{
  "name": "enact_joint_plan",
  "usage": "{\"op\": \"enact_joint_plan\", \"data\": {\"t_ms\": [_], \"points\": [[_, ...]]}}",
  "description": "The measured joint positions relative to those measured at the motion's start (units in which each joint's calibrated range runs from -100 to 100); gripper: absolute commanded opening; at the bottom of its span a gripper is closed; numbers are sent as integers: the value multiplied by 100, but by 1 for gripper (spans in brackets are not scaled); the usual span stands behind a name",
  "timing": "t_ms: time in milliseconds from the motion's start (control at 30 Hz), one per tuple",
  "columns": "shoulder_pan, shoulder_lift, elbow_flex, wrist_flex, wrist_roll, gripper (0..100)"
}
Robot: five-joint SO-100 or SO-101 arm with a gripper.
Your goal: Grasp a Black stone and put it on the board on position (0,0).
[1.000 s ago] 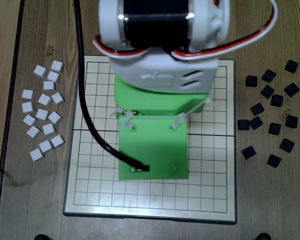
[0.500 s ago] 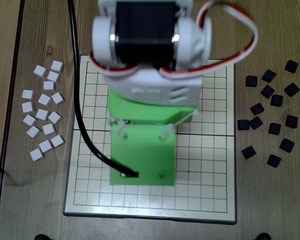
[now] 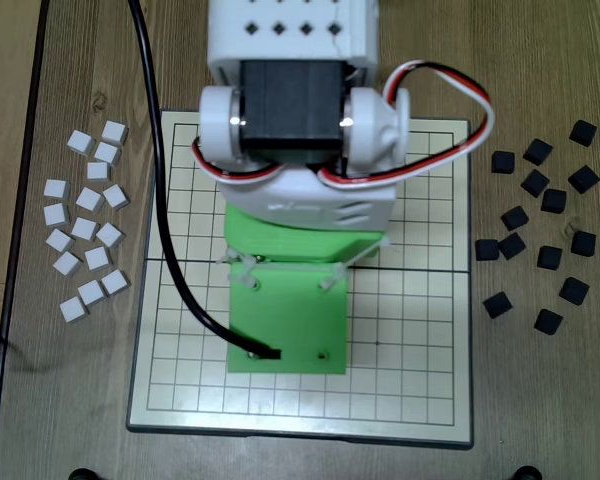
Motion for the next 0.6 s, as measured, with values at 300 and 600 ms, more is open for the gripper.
{"op": "enact_joint_plan", "data": {"t_ms": [300,600], "points": [[22,9,456,-460,0,6],[22,9,742,-674,0,6]]}}
